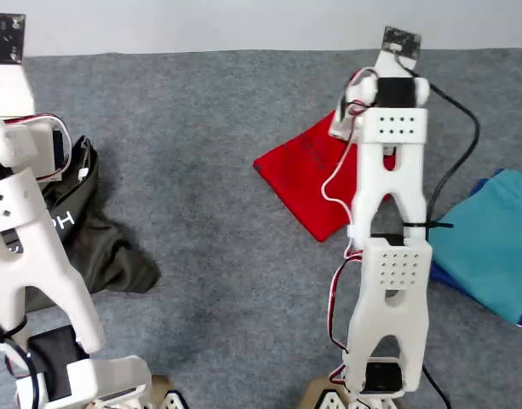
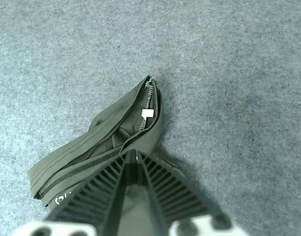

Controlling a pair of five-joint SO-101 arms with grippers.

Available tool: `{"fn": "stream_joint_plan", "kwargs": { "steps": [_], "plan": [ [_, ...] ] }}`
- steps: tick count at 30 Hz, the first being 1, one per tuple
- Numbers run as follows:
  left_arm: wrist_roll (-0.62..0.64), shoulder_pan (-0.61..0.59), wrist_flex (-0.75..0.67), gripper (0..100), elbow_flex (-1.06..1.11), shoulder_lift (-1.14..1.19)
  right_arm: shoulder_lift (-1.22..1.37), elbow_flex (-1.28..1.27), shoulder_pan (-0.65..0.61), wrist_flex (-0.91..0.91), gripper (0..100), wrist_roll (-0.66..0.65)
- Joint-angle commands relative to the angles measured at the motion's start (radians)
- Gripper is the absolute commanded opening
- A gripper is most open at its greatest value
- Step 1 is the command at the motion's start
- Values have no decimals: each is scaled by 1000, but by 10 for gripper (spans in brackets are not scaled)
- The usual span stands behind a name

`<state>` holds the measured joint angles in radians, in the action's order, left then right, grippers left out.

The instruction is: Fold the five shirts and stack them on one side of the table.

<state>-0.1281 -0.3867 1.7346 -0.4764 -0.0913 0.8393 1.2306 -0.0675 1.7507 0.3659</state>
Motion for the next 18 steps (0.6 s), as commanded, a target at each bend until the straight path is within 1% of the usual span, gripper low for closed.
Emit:
{"fn": "stream_joint_plan", "kwargs": {
  "steps": [1,3,4,8,10,12,18],
  "plan": [
    [-9,-8,20,6,-4,-32,-15,37,-33,36,248,121],
    [-9,-8,20,6,-4,-34,7,37,-41,22,258,187],
    [-9,-8,20,6,-4,-34,25,40,-44,18,278,224],
    [-9,-8,20,6,-4,-32,110,41,-51,-22,415,347],
    [-9,-8,20,6,-4,-32,156,41,-48,-58,459,399],
    [-9,-8,20,6,-4,-31,200,41,-50,-99,460,423],
    [-9,-8,20,6,-2,-35,286,41,-77,-194,460,427]
  ]
}}
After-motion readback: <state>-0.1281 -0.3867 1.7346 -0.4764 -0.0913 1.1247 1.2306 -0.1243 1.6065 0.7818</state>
